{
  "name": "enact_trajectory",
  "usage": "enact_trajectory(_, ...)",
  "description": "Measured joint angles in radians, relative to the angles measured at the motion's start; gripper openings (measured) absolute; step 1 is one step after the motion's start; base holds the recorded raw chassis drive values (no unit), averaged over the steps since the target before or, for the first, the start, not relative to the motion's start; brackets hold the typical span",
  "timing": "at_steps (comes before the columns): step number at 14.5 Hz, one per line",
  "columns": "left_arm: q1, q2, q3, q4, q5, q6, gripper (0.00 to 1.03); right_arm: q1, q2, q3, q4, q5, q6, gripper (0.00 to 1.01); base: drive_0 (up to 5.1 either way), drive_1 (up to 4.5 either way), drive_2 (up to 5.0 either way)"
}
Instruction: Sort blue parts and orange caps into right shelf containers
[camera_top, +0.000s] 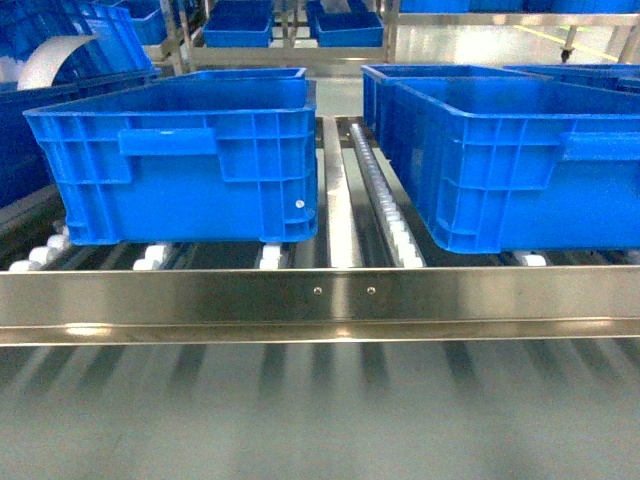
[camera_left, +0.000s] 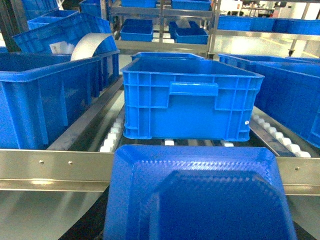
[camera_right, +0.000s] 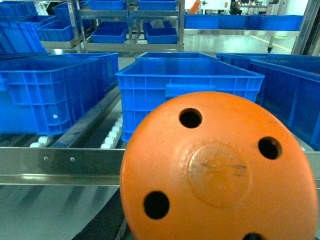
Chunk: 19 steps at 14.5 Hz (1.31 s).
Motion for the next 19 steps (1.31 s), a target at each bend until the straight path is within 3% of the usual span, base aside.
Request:
enact_trajectory(3,0.0,0.0,0.0,0.006,0.0,0.0,0.42,0.0,0.0,0.0,0.005,0.0,0.0,0.43,0.0,0.0,0.0)
enact_trajectory(19,0.0,0.0,0.0,0.0,0.0,0.0,0.42,0.0,0.0,0.0,-0.001,0.0,0.0,0.43,-0.1,3.8,-3.9)
